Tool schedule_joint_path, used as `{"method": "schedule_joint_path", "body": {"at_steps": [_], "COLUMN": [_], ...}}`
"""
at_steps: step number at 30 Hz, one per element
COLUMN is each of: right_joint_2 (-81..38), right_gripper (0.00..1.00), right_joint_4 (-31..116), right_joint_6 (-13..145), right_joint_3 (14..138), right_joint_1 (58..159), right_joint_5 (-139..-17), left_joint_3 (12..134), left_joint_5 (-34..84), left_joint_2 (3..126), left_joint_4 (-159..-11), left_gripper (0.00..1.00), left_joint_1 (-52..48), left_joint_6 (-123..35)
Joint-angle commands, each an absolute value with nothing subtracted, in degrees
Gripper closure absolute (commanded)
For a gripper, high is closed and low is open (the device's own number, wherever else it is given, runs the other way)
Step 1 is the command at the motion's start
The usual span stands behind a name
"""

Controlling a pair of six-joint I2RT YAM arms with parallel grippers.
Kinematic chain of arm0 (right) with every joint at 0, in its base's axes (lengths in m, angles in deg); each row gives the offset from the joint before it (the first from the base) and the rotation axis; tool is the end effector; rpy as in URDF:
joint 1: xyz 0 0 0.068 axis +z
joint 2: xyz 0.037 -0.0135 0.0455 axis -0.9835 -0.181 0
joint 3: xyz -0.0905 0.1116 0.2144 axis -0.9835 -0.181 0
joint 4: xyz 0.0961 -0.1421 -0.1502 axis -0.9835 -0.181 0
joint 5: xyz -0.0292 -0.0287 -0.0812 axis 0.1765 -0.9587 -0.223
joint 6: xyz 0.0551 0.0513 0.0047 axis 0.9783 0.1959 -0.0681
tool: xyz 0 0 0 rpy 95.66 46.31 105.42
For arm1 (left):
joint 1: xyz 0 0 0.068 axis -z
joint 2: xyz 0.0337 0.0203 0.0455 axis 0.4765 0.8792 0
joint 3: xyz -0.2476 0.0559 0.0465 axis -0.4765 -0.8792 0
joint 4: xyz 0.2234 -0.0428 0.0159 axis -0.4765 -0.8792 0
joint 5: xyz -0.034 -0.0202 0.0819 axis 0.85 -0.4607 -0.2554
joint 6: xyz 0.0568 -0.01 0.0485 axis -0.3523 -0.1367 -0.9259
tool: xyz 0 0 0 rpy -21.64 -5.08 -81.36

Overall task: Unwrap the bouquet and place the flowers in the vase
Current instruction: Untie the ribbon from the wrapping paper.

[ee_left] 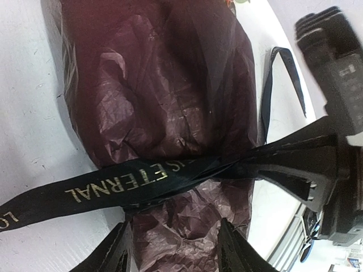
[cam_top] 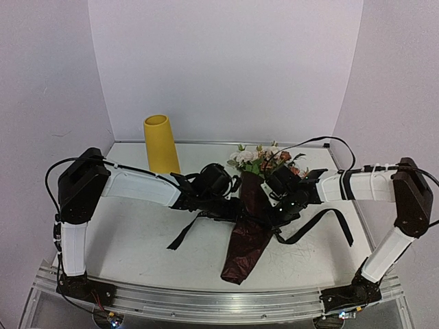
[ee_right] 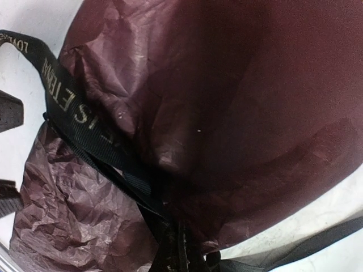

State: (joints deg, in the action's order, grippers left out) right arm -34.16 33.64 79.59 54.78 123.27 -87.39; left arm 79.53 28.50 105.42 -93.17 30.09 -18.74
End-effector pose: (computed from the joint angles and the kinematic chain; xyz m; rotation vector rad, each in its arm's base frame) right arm 0.2374 0.2247 0.1732 -0.4926 2.4266 0.4693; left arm 0.2132 -0.3736 0.1619 0.5841 2.5056 -0.9902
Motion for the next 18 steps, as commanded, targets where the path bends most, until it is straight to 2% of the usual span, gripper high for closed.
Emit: {"method": "schedule_joint_path", "body": {"at_steps": [1,8,18], "right_joint_2": [-27.25,-21.96,-23.71], "right_gripper": [1.00,0.98,0.91], "right_joint_4": [28.71,28.49,28.48], "right_joint_6": [81.56,82.89,83.61], "right_joint_3": [54.55,52.86,51.34], "right_joint_1": [123.52,123.52,123.52], "right_joint_5": [-93.41,-98.51,-97.51], "left_joint_3": [80.87,83.39,92.06], "left_joint_5": [26.70,24.79,21.65], "left_joint_2": [103.03,103.70,108.67], "left_joint_4": [-94.57,-97.15,-103.20], "left_gripper": [0.48,0.43,0.31], "left_joint_1": [30.05,30.14,32.23], "left_joint_6": [-20.58,-22.27,-29.25]}}
